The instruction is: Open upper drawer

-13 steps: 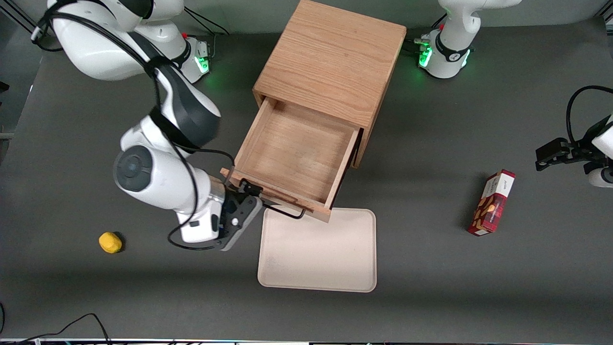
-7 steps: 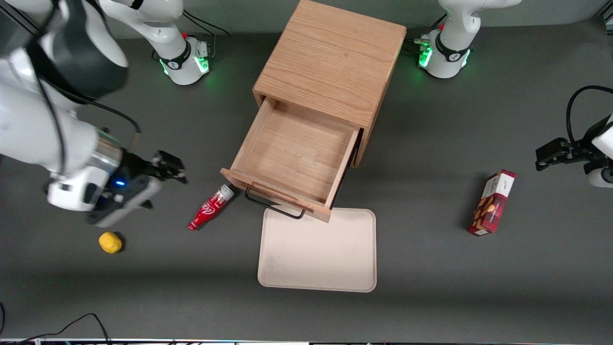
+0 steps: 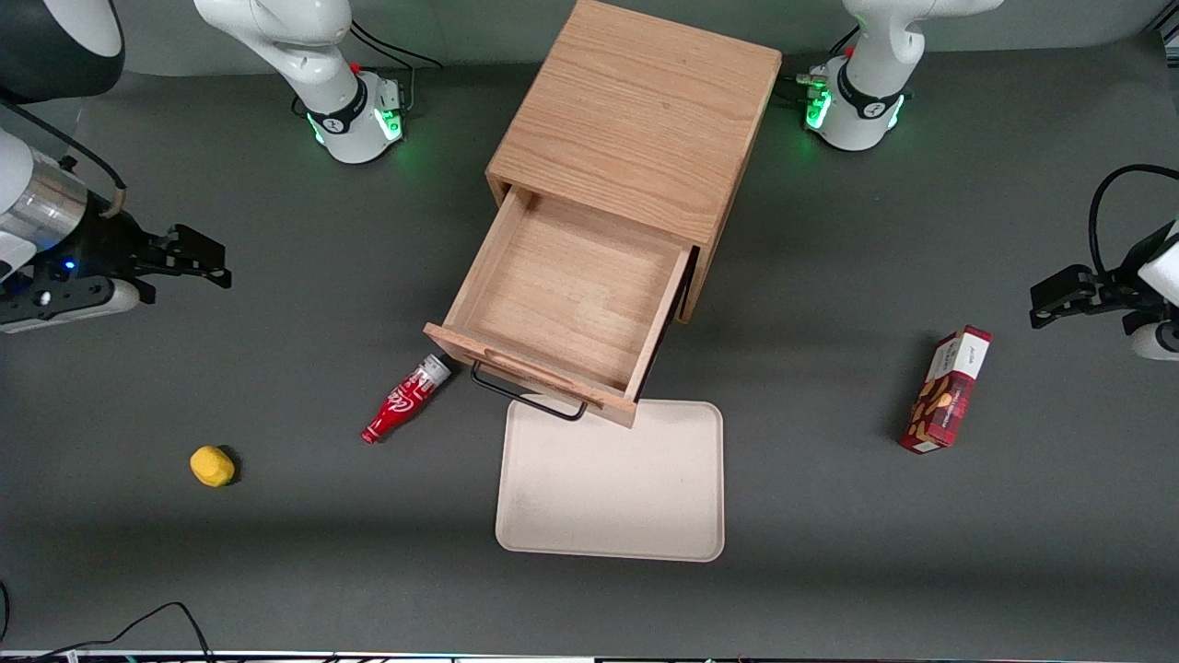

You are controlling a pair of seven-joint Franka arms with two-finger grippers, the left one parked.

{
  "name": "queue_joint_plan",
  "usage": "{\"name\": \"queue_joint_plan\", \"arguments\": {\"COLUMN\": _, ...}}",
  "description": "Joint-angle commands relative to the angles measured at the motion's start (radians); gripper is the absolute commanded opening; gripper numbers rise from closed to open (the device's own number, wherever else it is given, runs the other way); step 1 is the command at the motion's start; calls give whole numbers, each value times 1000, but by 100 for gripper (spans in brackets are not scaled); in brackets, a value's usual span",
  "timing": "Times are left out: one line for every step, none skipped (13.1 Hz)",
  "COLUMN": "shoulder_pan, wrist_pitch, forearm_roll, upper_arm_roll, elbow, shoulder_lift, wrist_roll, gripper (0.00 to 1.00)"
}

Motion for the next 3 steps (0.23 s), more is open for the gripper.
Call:
{"name": "queue_joint_plan", "arguments": {"shoulder_pan": -10, "wrist_pitch": 22, "forearm_roll": 21, "upper_arm_roll": -3, "elbow": -58, "shoulder_lift": -37, "wrist_roll": 35, "gripper": 100}}
{"name": "queue_joint_plan", "arguments": {"shoulder_pan": -8, "wrist_pitch": 19, "forearm_roll": 19, "upper_arm_roll": -3, "elbow": -52, "shoulder_lift": -37, "wrist_roll": 36, "gripper": 100}}
{"name": "queue_joint_plan", "arguments": {"shoulder_pan": -8, "wrist_pitch": 19, "forearm_roll": 18, "upper_arm_roll": -3, "elbow": -51, "shoulder_lift": -37, "wrist_roll": 36, "gripper": 100}}
